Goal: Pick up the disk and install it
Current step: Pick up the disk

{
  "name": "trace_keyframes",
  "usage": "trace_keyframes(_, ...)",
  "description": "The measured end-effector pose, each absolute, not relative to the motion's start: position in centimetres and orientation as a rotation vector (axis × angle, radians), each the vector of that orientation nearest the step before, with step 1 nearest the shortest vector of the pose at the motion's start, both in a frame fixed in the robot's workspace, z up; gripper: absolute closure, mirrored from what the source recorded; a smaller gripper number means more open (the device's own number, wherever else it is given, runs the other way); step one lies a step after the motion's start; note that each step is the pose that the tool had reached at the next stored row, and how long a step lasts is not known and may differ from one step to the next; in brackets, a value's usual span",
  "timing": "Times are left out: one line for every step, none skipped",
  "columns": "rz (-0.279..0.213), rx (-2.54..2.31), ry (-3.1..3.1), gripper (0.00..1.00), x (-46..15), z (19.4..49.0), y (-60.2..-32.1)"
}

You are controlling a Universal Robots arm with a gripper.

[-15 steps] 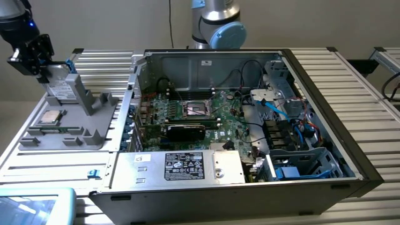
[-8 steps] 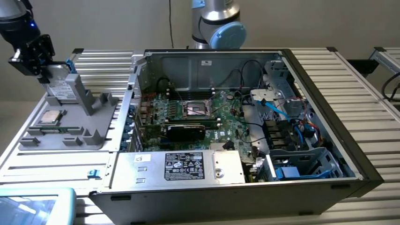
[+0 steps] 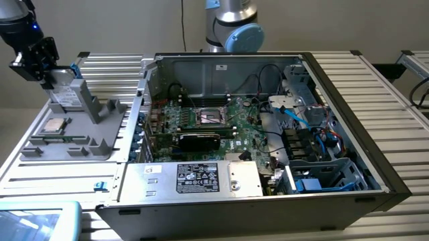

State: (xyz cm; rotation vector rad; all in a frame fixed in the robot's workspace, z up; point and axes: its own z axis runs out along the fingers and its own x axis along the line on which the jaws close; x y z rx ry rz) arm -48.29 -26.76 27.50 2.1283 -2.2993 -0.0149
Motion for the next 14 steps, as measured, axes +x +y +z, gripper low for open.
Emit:
trace_keyframes(-0.015, 2.128, -2.299, 0.47, -48.29, 27.50, -26.76)
trace_keyframes(-0.015, 2.128, -2.300, 0.49, -48.29, 27.50, -26.76)
trace_keyframes(-0.015, 2.128, -2.300, 0.56, -48.29, 27.49, -26.76)
trace_keyframes(-0.015, 2.128, -2.300, 0.62, -48.29, 27.50, -26.78)
trace_keyframes(-0.015, 2.128, -2.300, 0.62, -48.29, 27.51, -26.81)
trace_keyframes(-0.015, 2.128, -2.300, 0.63, -48.29, 27.52, -26.84)
trace_keyframes(-0.015, 2.128, -2.300, 0.63, -48.29, 27.54, -26.88)
trace_keyframes(-0.015, 2.127, -2.301, 0.63, -48.29, 27.53, -26.94)
trace_keyframes(-0.015, 2.127, -2.301, 0.63, -48.29, 27.54, -26.99)
trace_keyframes(-0.014, 2.126, -2.302, 0.63, -48.29, 27.54, -27.03)
trace_keyframes(-0.014, 2.126, -2.303, 0.63, -48.29, 27.54, -27.04)
trace_keyframes(-0.013, 2.126, -2.303, 0.63, -48.29, 27.56, -27.04)
trace_keyframes(-0.012, 2.126, -2.304, 0.63, -48.29, 27.75, -27.05)
trace_keyframes(-0.011, 2.127, -2.305, 0.63, -48.29, 28.02, -27.06)
